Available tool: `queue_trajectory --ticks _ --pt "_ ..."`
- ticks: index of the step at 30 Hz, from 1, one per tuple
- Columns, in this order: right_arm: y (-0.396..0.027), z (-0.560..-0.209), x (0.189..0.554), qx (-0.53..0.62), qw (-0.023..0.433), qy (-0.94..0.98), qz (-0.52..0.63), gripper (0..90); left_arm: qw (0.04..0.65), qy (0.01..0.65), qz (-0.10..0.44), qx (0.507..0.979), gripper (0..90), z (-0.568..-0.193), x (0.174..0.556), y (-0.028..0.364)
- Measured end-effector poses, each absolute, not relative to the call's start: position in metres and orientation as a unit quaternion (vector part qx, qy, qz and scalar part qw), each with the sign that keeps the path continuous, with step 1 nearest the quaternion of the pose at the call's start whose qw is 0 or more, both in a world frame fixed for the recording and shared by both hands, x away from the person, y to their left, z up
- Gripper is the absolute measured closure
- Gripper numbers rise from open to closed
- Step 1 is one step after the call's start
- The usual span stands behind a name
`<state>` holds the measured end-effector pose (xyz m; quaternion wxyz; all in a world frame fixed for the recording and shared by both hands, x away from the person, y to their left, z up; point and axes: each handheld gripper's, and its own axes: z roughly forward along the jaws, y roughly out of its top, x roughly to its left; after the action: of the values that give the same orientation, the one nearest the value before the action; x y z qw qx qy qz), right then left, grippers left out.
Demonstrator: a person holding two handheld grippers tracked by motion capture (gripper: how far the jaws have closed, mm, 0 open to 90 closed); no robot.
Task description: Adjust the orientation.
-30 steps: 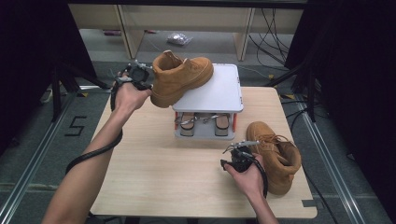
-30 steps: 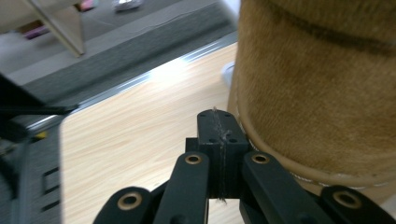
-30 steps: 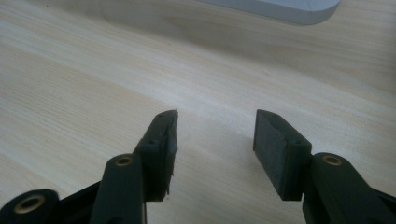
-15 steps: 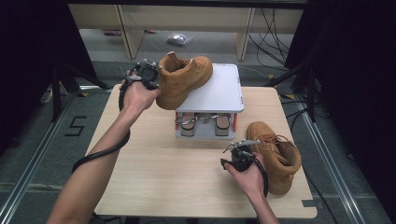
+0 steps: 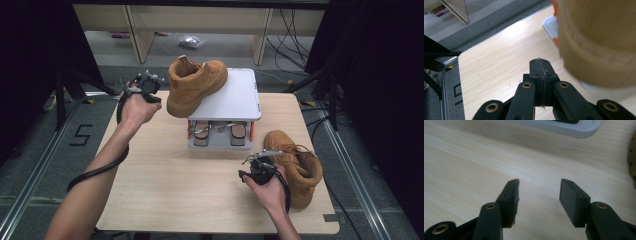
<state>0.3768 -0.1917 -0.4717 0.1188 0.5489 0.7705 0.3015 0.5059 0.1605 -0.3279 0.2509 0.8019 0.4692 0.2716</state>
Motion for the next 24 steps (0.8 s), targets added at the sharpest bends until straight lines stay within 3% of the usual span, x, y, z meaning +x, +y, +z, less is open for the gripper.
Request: queue_trajectory --ticks 2,8,13,24 --pt "-0.191 -0.472 0.376 0.553 0.117 0.767 0.303 50.4 0.244 0.459 0.269 0.811 89.9 -0.338 0.501 0.163" --pt "-0.189 -0.473 0.376 0.548 0.119 0.771 0.301 50.4 0.313 0.421 0.237 0.818 90.0 -0.352 0.494 0.160" --pt "-0.189 -0.472 0.377 0.548 0.121 0.770 0.303 50.3 0.302 0.421 0.253 0.817 90.0 -0.350 0.491 0.156" --pt "-0.189 -0.472 0.377 0.545 0.118 0.772 0.304 50.4 0.292 0.430 0.233 0.822 90.0 -0.335 0.482 0.141"
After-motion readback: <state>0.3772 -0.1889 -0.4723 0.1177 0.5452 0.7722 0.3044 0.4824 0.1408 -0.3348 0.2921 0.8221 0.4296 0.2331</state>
